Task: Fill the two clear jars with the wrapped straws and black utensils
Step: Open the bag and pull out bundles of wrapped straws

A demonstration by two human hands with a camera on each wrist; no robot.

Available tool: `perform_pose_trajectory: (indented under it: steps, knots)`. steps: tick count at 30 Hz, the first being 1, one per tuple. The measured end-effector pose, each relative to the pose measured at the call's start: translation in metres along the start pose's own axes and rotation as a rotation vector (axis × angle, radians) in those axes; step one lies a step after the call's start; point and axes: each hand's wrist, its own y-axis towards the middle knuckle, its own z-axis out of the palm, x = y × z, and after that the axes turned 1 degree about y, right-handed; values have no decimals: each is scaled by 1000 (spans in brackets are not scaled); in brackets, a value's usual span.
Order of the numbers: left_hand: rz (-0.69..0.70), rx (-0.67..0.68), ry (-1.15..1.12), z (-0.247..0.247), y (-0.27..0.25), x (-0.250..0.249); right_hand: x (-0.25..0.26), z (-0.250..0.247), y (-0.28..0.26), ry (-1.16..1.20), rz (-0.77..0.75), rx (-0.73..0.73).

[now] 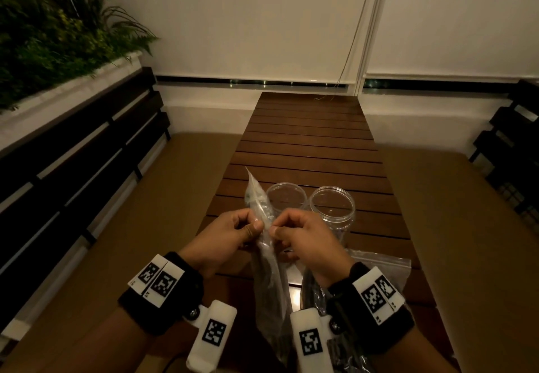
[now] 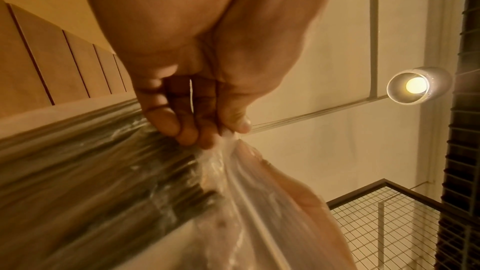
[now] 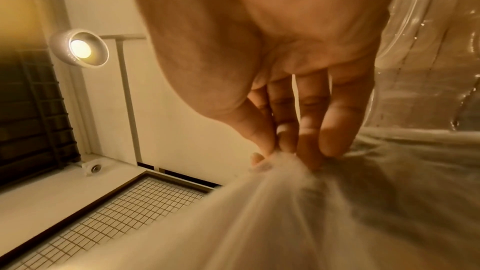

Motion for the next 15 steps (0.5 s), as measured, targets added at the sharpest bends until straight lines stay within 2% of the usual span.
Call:
perform_pose_trajectory:
  steps: [3,6,9,12,15]
  knots:
    - [-42,-34,-35,-11,-6,6,2,-25,3,59,23,-119]
    - [-100,-88,-62,-20,-15,13,-1,-44,1,0,0,-174]
    - [-102,-132,37,-20,-17,21,-12,-40,-4,-85,-45,-150]
    - [-6,-237,96,-16,-15,31,-28,-34,-17,-123,-100,-120]
    - [61,-265,41,-10,-12,38,-50,-28,-41,-139,-96,86]
